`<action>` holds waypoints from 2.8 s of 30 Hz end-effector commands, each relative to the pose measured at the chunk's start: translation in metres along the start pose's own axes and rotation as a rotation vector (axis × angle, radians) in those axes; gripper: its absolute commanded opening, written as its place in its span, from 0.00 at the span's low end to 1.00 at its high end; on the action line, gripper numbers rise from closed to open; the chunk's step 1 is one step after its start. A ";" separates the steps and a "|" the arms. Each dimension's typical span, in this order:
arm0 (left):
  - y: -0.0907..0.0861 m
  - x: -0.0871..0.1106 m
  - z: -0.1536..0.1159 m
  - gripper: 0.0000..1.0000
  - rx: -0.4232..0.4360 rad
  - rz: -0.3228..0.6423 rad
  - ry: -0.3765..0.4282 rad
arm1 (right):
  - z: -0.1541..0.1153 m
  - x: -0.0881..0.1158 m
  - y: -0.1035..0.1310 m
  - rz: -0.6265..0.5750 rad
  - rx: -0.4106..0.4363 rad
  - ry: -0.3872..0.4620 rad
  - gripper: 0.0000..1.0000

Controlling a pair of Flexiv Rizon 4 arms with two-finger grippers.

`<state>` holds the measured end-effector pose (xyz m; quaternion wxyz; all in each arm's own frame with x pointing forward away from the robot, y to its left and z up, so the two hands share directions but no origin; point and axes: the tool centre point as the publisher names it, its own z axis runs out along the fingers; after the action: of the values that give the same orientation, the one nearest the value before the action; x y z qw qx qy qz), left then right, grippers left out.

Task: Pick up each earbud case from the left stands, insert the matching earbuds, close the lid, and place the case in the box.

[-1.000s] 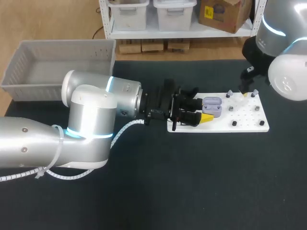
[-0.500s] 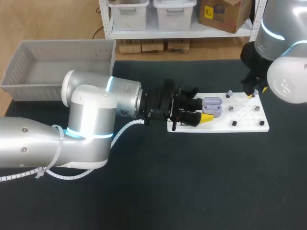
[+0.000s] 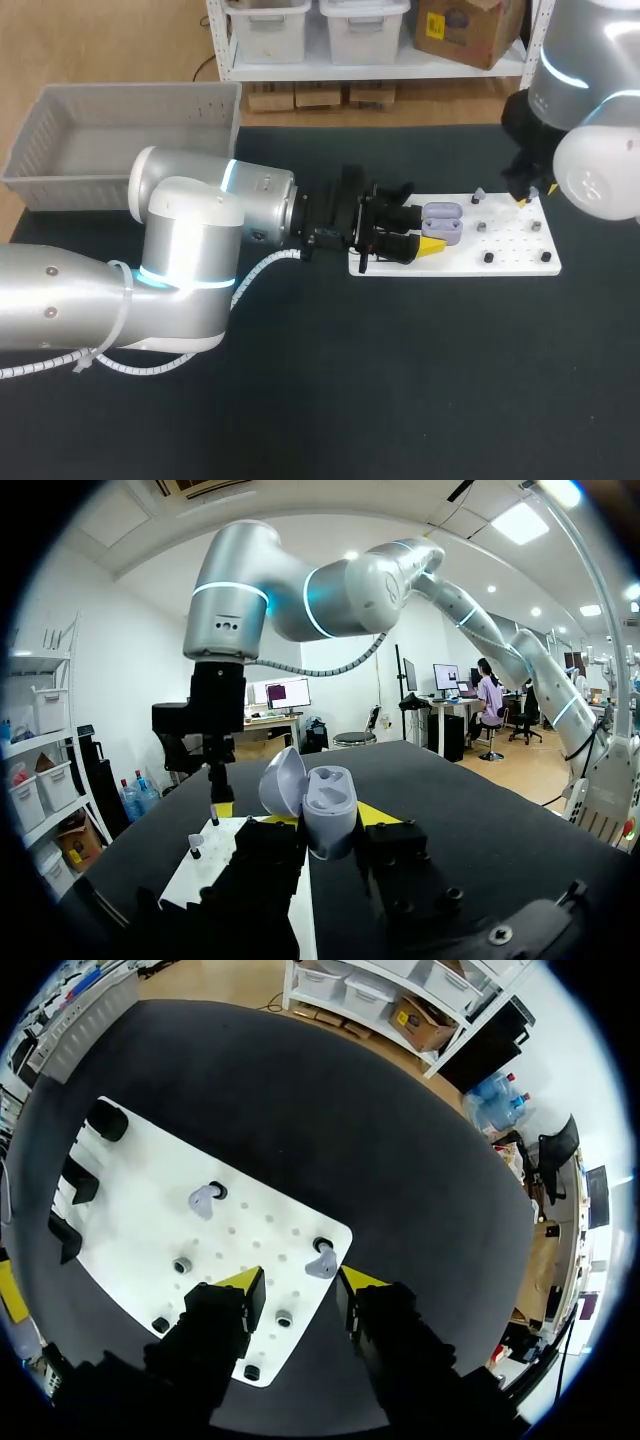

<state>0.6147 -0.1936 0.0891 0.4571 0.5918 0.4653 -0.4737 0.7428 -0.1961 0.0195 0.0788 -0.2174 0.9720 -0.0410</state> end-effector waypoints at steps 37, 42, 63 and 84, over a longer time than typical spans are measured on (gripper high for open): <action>-0.001 0.001 0.000 0.00 -0.005 0.003 -0.003 | 0.018 -0.007 -0.015 0.049 0.011 0.004 0.35; -0.001 0.001 0.000 0.00 -0.005 0.003 -0.003 | 0.018 -0.007 -0.015 0.052 0.016 0.000 0.31; -0.001 0.001 0.000 0.00 -0.005 0.003 -0.003 | -0.009 -0.002 -0.008 0.045 0.054 -0.012 0.00; -0.001 0.001 0.000 0.00 -0.005 0.003 -0.003 | -0.081 0.021 0.041 0.176 0.128 0.108 0.00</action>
<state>0.6147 -0.1936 0.0891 0.4570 0.5918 0.4653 -0.4737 0.6985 -0.1640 0.0911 0.0378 -0.1243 0.9859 -0.1058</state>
